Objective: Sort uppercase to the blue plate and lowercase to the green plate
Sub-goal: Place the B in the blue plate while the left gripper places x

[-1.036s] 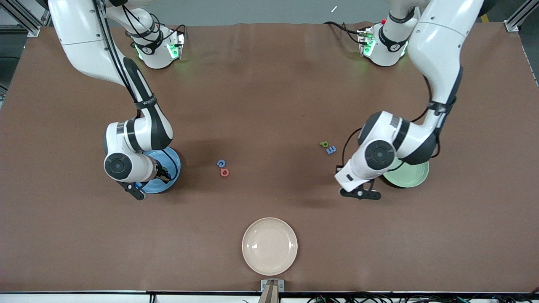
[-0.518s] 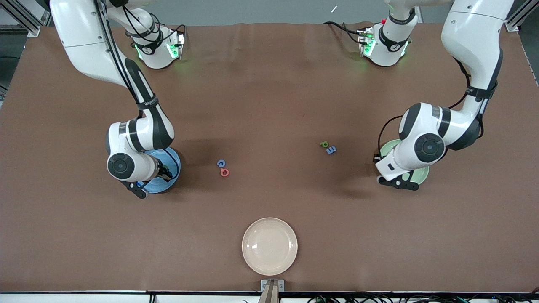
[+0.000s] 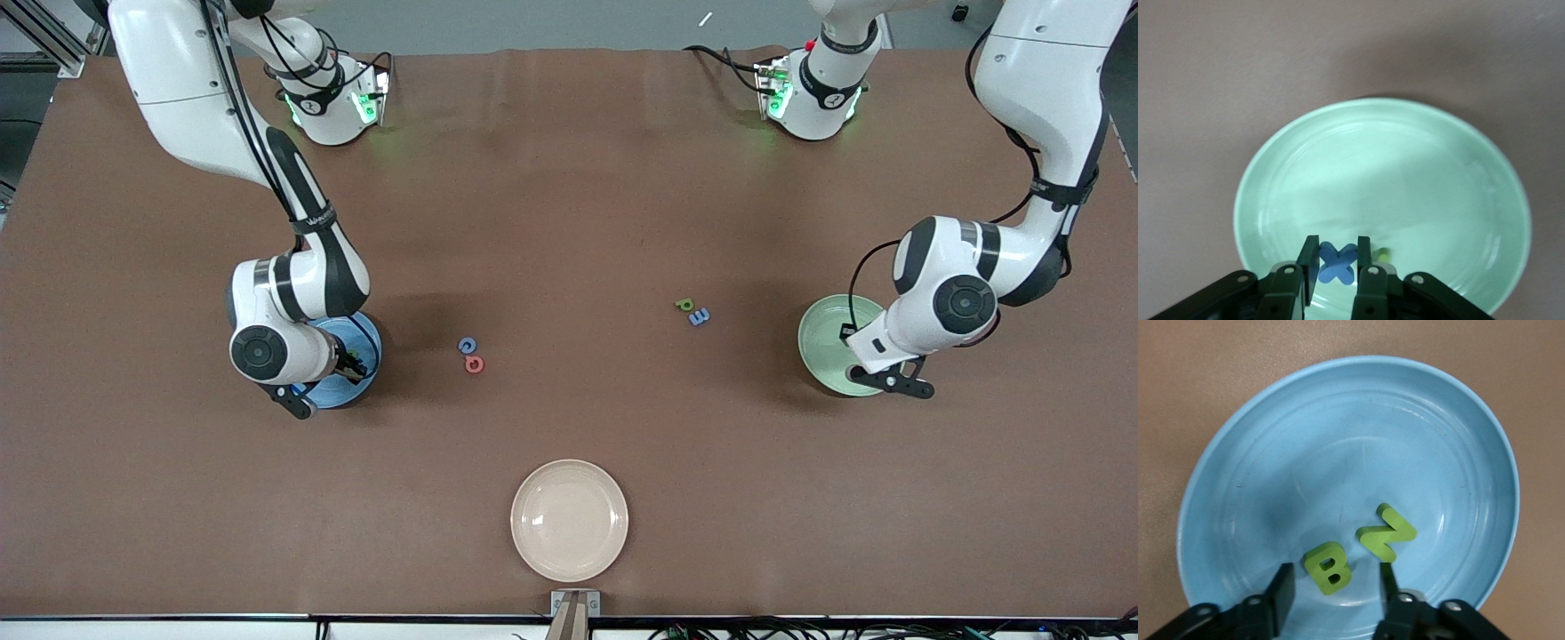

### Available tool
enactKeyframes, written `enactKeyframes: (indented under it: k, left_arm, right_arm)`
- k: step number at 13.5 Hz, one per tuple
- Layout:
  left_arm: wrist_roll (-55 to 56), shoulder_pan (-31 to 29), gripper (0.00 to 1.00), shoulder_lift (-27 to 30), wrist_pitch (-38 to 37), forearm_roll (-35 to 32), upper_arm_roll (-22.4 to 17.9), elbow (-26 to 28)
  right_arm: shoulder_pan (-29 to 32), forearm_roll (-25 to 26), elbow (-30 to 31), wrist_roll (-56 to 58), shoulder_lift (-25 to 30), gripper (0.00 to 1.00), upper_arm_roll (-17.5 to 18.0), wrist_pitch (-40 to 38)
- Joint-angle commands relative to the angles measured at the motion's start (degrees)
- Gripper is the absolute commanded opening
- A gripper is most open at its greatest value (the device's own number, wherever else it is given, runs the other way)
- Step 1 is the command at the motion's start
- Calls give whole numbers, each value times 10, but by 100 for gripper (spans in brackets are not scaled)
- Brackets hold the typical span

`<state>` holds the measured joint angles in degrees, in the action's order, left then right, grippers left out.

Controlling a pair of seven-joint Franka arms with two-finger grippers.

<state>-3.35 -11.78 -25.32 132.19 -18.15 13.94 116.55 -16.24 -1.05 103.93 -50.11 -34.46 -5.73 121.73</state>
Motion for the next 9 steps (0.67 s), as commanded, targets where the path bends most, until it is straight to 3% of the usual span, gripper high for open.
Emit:
enactKeyframes:
  k: [1,3,4,7,9]
  left_arm:
    - [-13,-8,0,-3,31,-11,5,12]
    - [-12,-7,0,-17,46,-17,4,12]
    - [-12,-8,0,-18,47,-20,4,12]
    - [-12,-20,0,-24,47,-35,4,13]
    - [-13,-22,0,-27,47,-37,4,13]
  right_arm:
    - [4,4,-45,8,12,100,5,-63]
    - [-2,-4,-127,-2,8,100,6,-175]
    - [-5,-9,-145,-4,7,100,7,-196]
    - [-46,-44,-145,-5,6,100,10,-176]
    - [-94,-38,-145,52,5,100,10,-147]
